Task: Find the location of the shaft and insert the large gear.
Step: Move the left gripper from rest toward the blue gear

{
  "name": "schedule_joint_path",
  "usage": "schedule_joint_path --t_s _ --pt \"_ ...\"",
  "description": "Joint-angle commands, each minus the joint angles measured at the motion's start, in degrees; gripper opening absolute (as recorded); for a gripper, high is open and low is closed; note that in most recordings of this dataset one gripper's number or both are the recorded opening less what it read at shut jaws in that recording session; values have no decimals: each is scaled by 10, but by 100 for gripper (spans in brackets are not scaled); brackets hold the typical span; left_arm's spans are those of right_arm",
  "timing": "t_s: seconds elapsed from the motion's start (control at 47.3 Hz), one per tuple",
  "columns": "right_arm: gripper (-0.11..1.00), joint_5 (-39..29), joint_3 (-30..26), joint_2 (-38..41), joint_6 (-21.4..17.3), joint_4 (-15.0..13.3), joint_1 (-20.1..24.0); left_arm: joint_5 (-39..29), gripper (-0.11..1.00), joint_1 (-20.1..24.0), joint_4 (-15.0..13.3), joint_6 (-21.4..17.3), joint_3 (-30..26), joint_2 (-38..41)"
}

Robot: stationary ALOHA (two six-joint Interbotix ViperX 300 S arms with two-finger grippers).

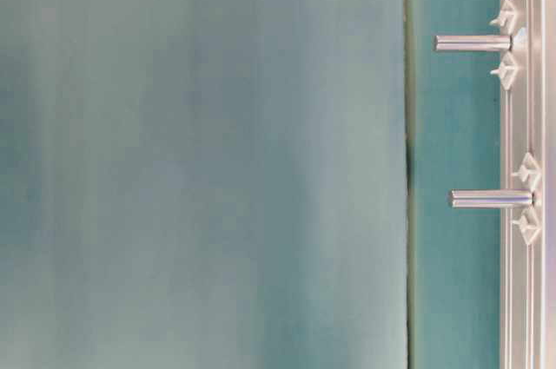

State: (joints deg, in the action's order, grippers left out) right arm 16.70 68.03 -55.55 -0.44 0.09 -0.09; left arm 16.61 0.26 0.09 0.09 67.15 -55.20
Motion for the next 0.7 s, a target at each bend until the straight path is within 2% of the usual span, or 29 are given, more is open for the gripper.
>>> schedule_joint_path --t_s 0.0,0.085,0.148,0.254,0.676 --pt "16 -2 -4 5 0 4 -4 4 11 -8 9 14 16 0" --pt "19 -25 -3 1 -4 17 -12 4 2 -10 8 27 21 -3" --pt "9 -57 -3 -5 -11 18 -11 4 0 -10 9 34 19 -2" --pt "1 -89 -3 -19 -19 18 -11 -1 0 -11 9 37 13 2" --pt "0 -155 4 -50 -23 18 -16 -92 0 -29 9 42 -41 71"
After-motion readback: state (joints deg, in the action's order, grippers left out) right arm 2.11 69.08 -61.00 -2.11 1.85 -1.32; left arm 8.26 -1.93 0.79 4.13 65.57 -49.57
